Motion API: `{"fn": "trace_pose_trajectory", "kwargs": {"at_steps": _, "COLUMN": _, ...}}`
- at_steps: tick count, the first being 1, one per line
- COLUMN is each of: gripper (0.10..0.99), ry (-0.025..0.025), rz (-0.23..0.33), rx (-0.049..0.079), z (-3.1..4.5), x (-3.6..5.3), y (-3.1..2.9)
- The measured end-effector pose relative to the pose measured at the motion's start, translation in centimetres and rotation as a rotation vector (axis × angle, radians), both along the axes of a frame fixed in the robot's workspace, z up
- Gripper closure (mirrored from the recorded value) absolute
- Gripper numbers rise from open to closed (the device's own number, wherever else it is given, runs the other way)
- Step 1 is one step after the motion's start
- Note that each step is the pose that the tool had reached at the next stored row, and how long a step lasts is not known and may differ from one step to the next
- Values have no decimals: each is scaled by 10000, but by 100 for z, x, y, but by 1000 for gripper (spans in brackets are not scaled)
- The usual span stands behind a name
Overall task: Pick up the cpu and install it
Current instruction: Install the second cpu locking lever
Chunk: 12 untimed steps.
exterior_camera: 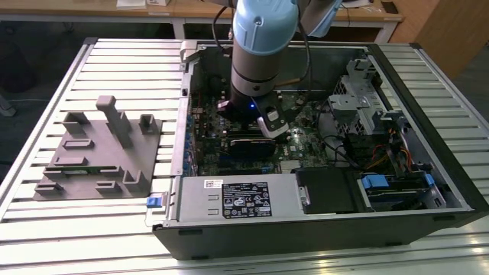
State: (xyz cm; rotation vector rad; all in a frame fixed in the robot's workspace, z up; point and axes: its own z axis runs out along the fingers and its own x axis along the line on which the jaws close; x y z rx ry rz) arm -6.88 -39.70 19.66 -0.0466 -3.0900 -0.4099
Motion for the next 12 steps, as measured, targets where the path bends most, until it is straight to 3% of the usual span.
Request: {"fn": "trace_pose_trajectory", "kwargs": {"at_steps": 12, "gripper": 980, "ry": 0, "rz": -1, "rx": 152, "z": -14, "x": -12, "y": 0}}
